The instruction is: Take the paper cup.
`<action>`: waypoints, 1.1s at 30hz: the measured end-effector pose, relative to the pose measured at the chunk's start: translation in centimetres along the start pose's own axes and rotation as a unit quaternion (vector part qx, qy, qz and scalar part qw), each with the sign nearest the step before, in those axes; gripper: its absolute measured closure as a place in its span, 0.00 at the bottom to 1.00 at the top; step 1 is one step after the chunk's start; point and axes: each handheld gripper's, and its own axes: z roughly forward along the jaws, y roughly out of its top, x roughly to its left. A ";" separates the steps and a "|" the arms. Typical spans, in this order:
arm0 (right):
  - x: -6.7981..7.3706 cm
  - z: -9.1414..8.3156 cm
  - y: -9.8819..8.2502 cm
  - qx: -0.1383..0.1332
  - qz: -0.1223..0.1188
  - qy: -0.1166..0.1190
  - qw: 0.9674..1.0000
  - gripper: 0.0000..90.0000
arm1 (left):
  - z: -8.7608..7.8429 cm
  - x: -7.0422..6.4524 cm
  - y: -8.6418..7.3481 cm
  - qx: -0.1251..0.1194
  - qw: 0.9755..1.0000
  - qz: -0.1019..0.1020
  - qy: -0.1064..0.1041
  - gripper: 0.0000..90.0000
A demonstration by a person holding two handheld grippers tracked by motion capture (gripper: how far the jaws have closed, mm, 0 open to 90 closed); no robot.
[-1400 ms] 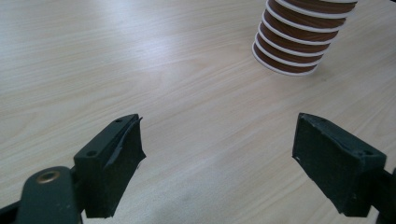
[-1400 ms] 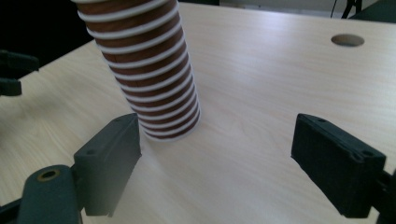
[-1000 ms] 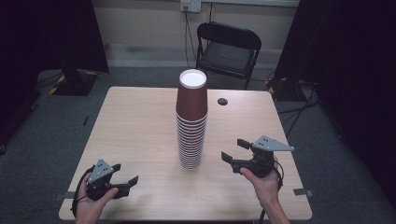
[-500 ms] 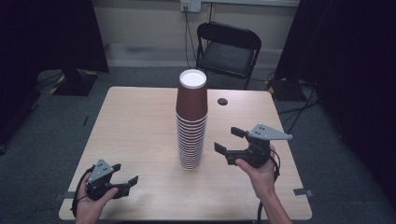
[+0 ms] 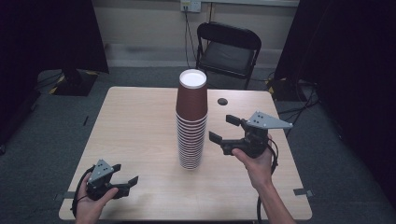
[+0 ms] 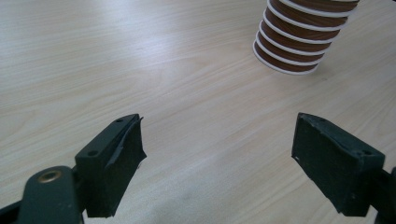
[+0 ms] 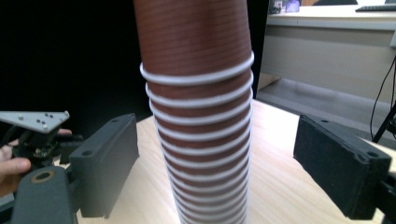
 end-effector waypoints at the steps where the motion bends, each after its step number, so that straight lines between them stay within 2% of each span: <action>1: 0.0 0.0 0.3 -0.001 0.001 0.002 1.000 0.15 | 0.0 0.0 0.0 0.001 1.000 0.000 0.001 0.18; 14: 0.4 1.4 3.7 -0.017 -0.014 0.019 1.000 0.15 | 0.0 0.0 -0.1 0.003 1.000 -0.002 -0.001 0.18; 18: 0.5 1.8 5.0 -0.035 -0.019 0.019 0.999 0.15 | 0.1 0.0 0.0 0.004 1.000 0.000 -0.001 0.18; 21: 0.5 2.5 5.9 -0.037 -0.020 0.025 0.999 0.15 | 0.0 0.0 0.0 0.004 1.000 0.001 -0.002 0.18; 23: 0.4 3.1 6.3 -0.043 -0.003 0.040 0.998 0.15 | 0.0 0.1 -0.1 0.005 1.000 -0.004 -0.001 0.18; 25: 0.4 3.5 6.6 -0.044 -0.005 0.032 0.999 0.15 | 0.0 0.1 -0.1 0.006 1.000 -0.006 -0.001 0.19; 28: 0.4 4.2 7.1 -0.046 -0.007 0.040 0.998 0.15 | 0.0 0.1 -0.1 0.006 1.000 0.000 -0.003 0.19; 31: 0.5 5.0 7.5 -0.043 -0.012 0.048 0.998 0.15 | 0.1 0.0 -0.1 0.007 1.000 -0.002 -0.005 0.19; 33: 0.7 5.4 7.8 -0.043 -0.018 0.043 0.998 0.15 | 0.1 0.0 -0.1 0.007 1.000 -0.002 -0.005 0.19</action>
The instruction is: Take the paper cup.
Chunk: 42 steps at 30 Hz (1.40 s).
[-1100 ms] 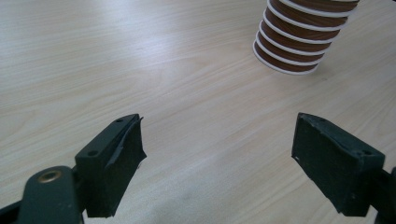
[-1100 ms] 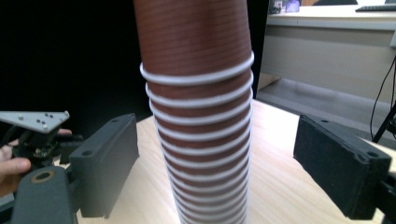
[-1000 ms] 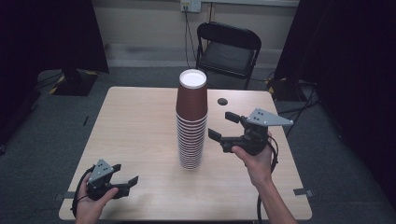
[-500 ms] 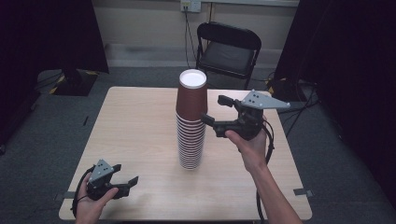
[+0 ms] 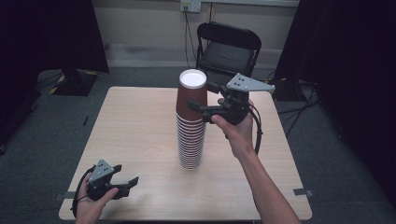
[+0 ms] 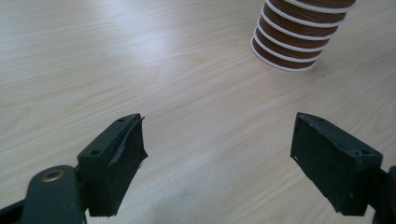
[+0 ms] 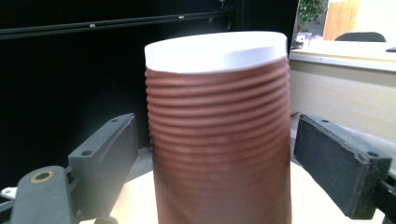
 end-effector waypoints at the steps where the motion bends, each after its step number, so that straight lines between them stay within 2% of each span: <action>1: 0.1 0.2 0.1 0.000 -0.003 -0.001 1.000 0.14 | 0.0 0.0 0.0 0.001 1.000 0.002 0.002 0.19; 7: -0.1 1.7 -0.2 0.024 -0.004 -0.006 1.000 0.14 | -0.1 0.1 0.0 -0.001 1.000 -0.002 0.002 0.19; 12: -0.3 2.4 -0.7 0.029 -0.005 -0.005 1.000 0.14 | 0.0 0.1 0.0 0.000 1.000 -0.002 0.002 0.19; 15: -0.4 2.9 -0.9 0.030 0.007 -0.003 1.000 0.14 | 0.1 0.1 0.0 0.002 1.000 -0.001 0.002 0.19; 18: -0.1 3.3 -1.0 0.036 -0.005 -0.012 0.999 0.12 | 0.0 0.0 0.0 0.001 1.000 0.000 0.000 0.19; 21: -0.2 3.6 -1.2 0.041 -0.003 -0.012 0.999 0.12 | 0.0 0.1 0.0 0.002 1.000 -0.001 0.000 0.19; 30: 0.0 3.7 -1.4 0.043 -0.020 -0.019 0.999 0.14 | 0.1 0.0 0.0 0.002 1.000 0.000 0.000 0.19; 42: 0.1 3.7 -1.3 0.042 -0.020 -0.021 0.999 0.14 | 0.1 0.1 0.0 0.003 1.000 0.000 0.000 0.20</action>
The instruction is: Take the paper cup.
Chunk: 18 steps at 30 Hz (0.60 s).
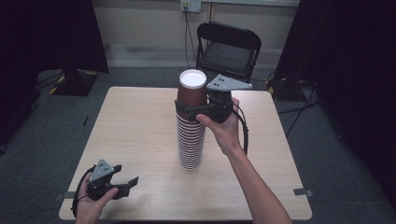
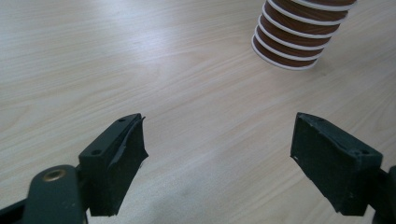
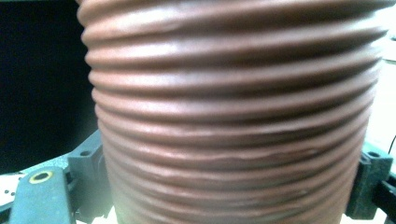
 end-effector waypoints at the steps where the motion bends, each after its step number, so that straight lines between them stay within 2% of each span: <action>1: 0.0 0.0 0.0 -0.001 0.001 0.000 1.000 0.14 | 0.0 0.0 0.0 0.000 1.000 0.000 0.000 0.20; 6: 0.1 -0.4 0.8 -0.019 -0.001 0.001 1.000 0.15 | 0.0 0.0 0.0 0.000 1.000 0.000 0.000 0.20; 18: 0.2 -0.8 1.9 -0.031 -0.004 0.000 1.000 0.15 | 0.1 0.0 0.0 0.002 1.000 0.001 -0.001 0.20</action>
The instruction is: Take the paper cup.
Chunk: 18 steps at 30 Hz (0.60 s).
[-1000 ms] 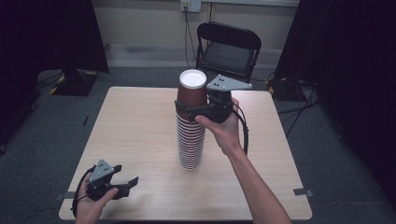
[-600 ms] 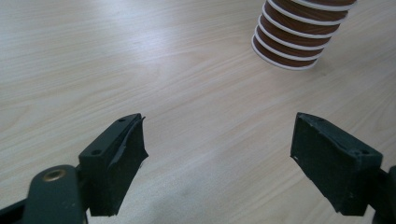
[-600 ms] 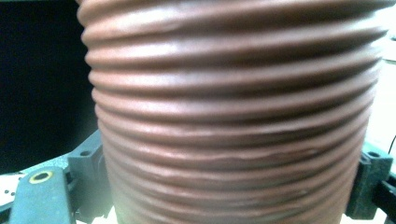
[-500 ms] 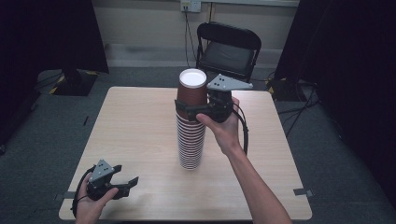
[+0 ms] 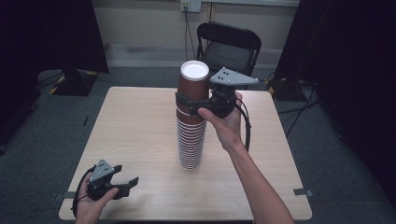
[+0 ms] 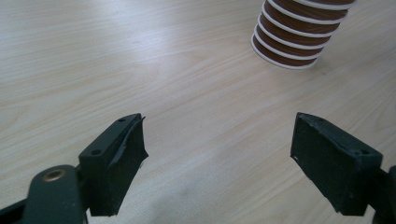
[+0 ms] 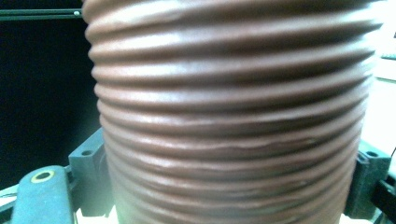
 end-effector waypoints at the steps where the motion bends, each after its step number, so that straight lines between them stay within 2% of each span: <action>1: 0.0 -0.1 0.1 -0.001 0.001 0.001 1.000 0.15 | 0.0 0.0 0.0 0.001 1.000 0.000 0.000 0.20; 18: 0.2 -0.6 1.8 -0.029 0.009 0.007 1.000 0.15 | 0.0 -0.1 0.0 0.001 1.000 0.000 -0.001 0.20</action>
